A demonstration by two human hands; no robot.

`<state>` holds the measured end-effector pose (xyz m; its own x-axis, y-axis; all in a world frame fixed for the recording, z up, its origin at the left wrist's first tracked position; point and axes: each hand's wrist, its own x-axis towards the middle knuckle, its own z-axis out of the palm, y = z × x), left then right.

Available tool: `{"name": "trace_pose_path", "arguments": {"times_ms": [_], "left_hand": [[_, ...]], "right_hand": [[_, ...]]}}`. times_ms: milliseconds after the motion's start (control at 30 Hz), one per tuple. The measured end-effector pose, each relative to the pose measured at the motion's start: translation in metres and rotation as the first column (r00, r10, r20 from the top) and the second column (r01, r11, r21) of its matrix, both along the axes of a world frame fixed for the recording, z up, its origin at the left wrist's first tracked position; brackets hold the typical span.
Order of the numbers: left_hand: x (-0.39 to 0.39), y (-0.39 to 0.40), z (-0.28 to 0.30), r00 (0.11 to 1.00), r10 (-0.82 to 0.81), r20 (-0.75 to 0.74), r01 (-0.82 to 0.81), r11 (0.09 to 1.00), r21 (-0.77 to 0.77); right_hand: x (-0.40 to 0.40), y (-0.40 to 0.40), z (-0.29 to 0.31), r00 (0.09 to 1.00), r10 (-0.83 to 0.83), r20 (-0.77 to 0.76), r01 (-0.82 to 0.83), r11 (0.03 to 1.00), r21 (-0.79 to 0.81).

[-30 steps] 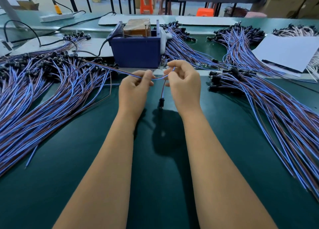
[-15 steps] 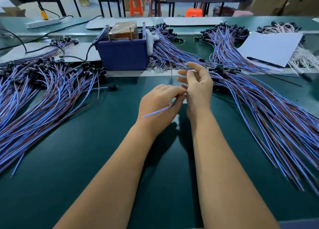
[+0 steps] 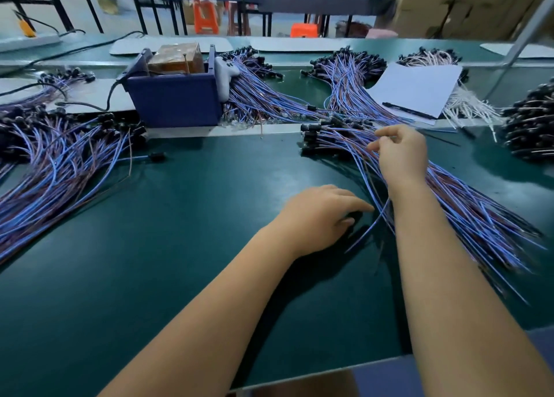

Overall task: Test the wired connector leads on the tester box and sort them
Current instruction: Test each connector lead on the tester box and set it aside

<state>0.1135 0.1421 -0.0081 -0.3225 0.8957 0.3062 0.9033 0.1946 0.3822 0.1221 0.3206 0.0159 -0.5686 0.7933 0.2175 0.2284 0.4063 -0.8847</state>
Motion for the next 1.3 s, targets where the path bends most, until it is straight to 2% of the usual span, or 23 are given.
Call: {"name": "trace_pose_path", "arguments": {"times_ms": [133, 200, 300, 400, 467, 533, 600, 700, 767, 833, 867, 933, 1000, 1100, 1300], "left_hand": [[-0.010, -0.006, -0.004, 0.991, 0.118, 0.060, -0.121, 0.992, 0.040], [-0.020, -0.014, -0.006, 0.967, 0.246, 0.065, -0.248, 0.968, 0.032], [-0.040, -0.031, -0.007, 0.893, 0.447, 0.057, -0.447, 0.894, -0.019], [-0.062, -0.055, -0.003, 0.785, 0.613, 0.083, -0.611, 0.790, -0.056], [-0.076, -0.077, 0.000, 0.708, 0.699, 0.100, -0.702, 0.712, -0.012], [-0.090, -0.104, -0.001, 0.645, 0.763, 0.044, -0.764, 0.645, 0.032], [-0.103, -0.129, -0.004, 0.576, 0.816, -0.049, -0.818, 0.575, -0.030], [-0.117, -0.155, -0.006, 0.470, 0.882, 0.038, -0.877, 0.471, -0.096], [-0.121, -0.163, -0.006, 0.416, 0.909, 0.034, -0.909, 0.416, -0.002], [-0.124, -0.169, -0.002, 0.313, 0.949, 0.039, -0.946, 0.308, 0.098], [-0.126, -0.171, -0.001, 0.258, 0.963, 0.071, -0.964, 0.252, 0.091], [-0.130, -0.176, -0.002, 0.181, 0.977, 0.111, -0.982, 0.185, -0.030], [-0.132, -0.177, -0.005, 0.156, 0.982, 0.111, -0.982, 0.166, -0.088], [-0.132, -0.178, -0.008, 0.162, 0.968, 0.189, -0.986, 0.165, 0.000], [-0.133, -0.183, -0.011, 0.205, 0.912, 0.355, -0.973, 0.150, 0.178]], "right_hand": [[0.001, -0.004, 0.005, 0.953, -0.139, 0.270, 0.091, 0.979, 0.181], [-0.005, -0.020, 0.011, 0.937, -0.176, 0.303, 0.092, 0.958, 0.273], [-0.022, -0.055, 0.018, 0.951, -0.098, 0.292, 0.001, 0.949, 0.315], [-0.044, -0.099, 0.018, 0.957, 0.074, 0.281, -0.151, 0.953, 0.263], [-0.058, -0.131, 0.015, 0.937, 0.260, 0.232, -0.300, 0.941, 0.158], [-0.069, -0.162, 0.010, 0.882, 0.440, 0.167, -0.455, 0.888, 0.064], [-0.077, -0.189, 0.003, 0.822, 0.552, 0.142, -0.560, 0.828, 0.023], [-0.087, -0.211, -0.014, 0.771, 0.601, 0.211, -0.619, 0.785, 0.022], [-0.091, -0.213, -0.023, 0.775, 0.578, 0.255, -0.611, 0.788, 0.074], [-0.092, -0.208, -0.025, 0.792, 0.578, 0.197, -0.597, 0.801, 0.048], [-0.091, -0.206, -0.026, 0.796, 0.584, 0.161, -0.595, 0.804, 0.024], [-0.092, -0.205, -0.025, 0.792, 0.595, 0.138, -0.601, 0.799, 0.003], [-0.094, -0.204, -0.025, 0.774, 0.607, 0.179, -0.617, 0.787, 0.003], [-0.101, -0.201, -0.021, 0.747, 0.605, 0.277, -0.634, 0.773, 0.022], [-0.099, -0.194, -0.027, 0.751, 0.633, 0.186, -0.638, 0.769, -0.042]]}}
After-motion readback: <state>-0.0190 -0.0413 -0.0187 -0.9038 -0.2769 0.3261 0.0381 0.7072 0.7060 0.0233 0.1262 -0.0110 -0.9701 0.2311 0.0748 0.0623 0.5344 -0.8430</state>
